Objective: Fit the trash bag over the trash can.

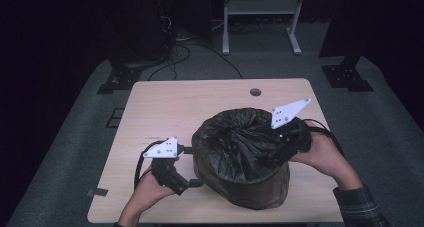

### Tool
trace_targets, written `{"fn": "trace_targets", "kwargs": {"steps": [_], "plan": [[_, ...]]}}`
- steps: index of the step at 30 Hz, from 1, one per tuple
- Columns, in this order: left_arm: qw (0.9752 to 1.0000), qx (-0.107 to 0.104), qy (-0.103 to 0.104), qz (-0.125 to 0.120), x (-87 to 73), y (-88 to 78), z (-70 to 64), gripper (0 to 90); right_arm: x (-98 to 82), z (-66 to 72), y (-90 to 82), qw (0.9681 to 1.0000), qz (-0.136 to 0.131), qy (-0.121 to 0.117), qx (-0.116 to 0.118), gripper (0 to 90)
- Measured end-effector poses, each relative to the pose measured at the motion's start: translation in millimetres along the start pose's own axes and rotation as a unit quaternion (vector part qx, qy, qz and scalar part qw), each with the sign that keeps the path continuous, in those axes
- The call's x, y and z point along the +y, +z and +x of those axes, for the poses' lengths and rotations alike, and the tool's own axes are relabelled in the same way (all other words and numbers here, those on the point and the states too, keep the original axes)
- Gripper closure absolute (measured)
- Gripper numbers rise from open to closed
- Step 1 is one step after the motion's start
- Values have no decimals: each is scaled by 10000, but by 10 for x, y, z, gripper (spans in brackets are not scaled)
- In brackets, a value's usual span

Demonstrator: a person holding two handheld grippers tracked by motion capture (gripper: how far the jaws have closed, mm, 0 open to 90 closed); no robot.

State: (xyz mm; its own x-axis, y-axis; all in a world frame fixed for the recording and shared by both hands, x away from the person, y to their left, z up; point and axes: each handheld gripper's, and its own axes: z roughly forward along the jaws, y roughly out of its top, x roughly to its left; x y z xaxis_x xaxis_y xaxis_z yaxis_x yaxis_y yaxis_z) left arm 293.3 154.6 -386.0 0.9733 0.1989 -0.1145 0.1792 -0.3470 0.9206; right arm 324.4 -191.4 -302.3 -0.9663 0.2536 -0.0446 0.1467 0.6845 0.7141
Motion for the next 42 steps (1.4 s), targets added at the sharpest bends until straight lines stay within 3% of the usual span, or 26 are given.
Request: {"fn": "trace_targets", "kwargs": {"steps": [7,15,25,32,34,37,42], "plan": [[10000,-42,-9,59,-8,43,-3,0,-30,-9,110,9978,651,42,105,115],[9999,-64,-13,81,-8,64,-10,0,7,5,153,9946,1014,27,232,119],[9998,-117,-25,141,-15,107,-21,0,48,18,188,9876,1548,39,266,125],[9997,-160,4,177,-11,129,-26,0,118,20,227,9799,1973,93,292,119],[9997,-151,-2,170,-11,127,-24,0,151,3,192,9822,1845,89,346,111],[9998,-143,2,167,-6,118,-25,0,231,9,97,9869,1594,38,249,110],[9998,-148,5,142,5,110,-32,0,402,28,32,9910,1336,-74,56,104]]}}
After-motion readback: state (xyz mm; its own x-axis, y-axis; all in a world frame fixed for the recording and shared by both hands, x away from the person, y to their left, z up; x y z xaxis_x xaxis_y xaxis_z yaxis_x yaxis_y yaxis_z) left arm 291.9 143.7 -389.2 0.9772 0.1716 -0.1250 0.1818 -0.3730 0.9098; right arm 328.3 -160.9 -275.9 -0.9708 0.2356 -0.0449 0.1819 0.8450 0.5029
